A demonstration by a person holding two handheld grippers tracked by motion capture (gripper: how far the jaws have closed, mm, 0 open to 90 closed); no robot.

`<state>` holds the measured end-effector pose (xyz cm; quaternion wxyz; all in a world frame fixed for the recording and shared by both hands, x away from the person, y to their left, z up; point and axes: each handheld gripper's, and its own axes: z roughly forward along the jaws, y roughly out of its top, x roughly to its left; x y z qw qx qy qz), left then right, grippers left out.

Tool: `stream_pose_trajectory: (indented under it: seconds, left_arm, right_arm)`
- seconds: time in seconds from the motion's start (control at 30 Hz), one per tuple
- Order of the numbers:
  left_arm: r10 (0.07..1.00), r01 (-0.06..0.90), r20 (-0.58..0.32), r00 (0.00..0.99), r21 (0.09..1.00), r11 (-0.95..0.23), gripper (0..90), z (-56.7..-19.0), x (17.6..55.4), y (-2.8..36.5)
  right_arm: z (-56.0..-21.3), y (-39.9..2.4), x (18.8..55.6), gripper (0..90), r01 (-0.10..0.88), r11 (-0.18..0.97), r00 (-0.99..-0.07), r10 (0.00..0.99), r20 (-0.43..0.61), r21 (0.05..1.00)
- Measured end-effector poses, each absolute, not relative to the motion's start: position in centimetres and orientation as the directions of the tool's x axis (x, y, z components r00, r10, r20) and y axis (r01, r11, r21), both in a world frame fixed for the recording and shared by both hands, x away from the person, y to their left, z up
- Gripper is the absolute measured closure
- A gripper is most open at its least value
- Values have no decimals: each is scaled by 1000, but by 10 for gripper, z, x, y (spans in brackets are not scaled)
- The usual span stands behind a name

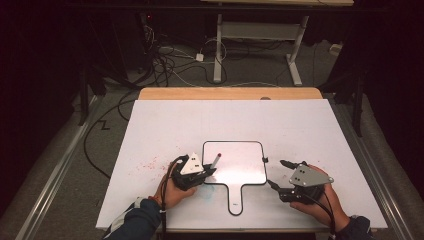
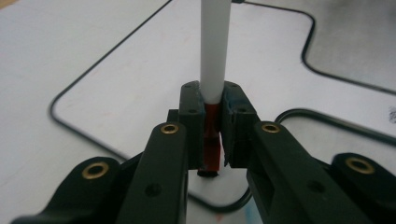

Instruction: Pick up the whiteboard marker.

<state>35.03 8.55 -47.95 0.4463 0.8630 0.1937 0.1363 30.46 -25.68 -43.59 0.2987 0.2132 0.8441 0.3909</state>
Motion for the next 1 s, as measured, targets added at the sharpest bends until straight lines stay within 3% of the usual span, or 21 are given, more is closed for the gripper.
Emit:
stream_pose_trajectory:
  seconds: [0.17, 0.37, 0.63, 1.0]
  left_arm:
    - [387, 151, 91, 917, 821, -550, 786, -479, 345, 66]
    - [382, 136, 90, 920, 840, -525, 786, -472, 343, 67]
    - [401, 154, 63, 914, 861, -485, 786, -469, 346, 75]
    - [402, 173, 41, 915, 859, -482, 786, -469, 349, 74]
  right_arm:
    - [-435, -258, 304, 283, 130, 599, -726, 600, -336, 790]
    - [-438, -255, 306, 296, 146, 599, -736, 597, -318, 787]
    - [-439, -240, 318, 357, 194, 556, -777, 590, -220, 808]
    - [-439, -216, 327, 382, 199, 538, -814, 557, -168, 819]
